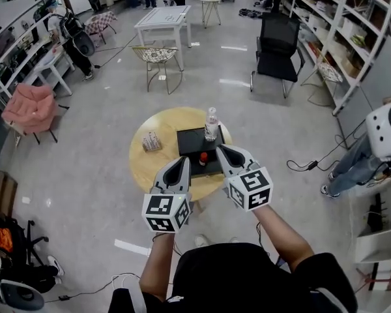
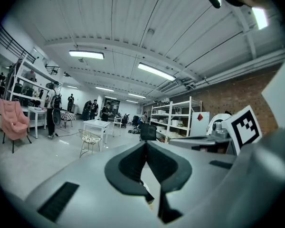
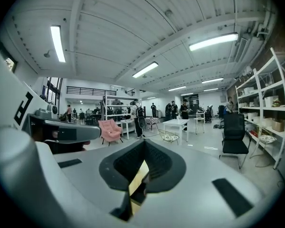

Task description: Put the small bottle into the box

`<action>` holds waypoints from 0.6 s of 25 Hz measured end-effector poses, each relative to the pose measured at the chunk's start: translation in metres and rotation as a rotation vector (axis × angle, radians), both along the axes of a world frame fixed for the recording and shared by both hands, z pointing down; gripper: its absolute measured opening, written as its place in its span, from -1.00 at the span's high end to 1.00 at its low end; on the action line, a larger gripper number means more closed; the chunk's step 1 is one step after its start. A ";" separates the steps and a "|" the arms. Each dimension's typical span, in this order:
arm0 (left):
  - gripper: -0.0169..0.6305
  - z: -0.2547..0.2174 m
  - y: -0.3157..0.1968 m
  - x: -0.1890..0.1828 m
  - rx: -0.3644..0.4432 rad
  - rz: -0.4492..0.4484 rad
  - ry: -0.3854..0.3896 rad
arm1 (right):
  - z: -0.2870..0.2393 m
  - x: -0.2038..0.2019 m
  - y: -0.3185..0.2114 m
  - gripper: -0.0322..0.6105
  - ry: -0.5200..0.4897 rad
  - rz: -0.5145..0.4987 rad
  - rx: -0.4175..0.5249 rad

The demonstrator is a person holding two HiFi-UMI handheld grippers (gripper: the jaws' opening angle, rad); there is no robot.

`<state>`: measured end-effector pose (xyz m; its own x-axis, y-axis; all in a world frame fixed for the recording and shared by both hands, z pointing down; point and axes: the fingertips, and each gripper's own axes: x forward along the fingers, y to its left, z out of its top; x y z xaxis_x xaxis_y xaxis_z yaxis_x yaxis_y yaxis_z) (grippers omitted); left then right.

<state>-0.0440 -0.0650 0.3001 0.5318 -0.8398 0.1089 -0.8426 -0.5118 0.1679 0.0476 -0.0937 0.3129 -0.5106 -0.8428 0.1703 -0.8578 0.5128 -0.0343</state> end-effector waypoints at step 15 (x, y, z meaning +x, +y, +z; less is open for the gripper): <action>0.91 -0.001 0.010 0.030 0.017 -0.046 -0.043 | -0.002 0.032 0.009 0.89 -0.004 -0.034 0.011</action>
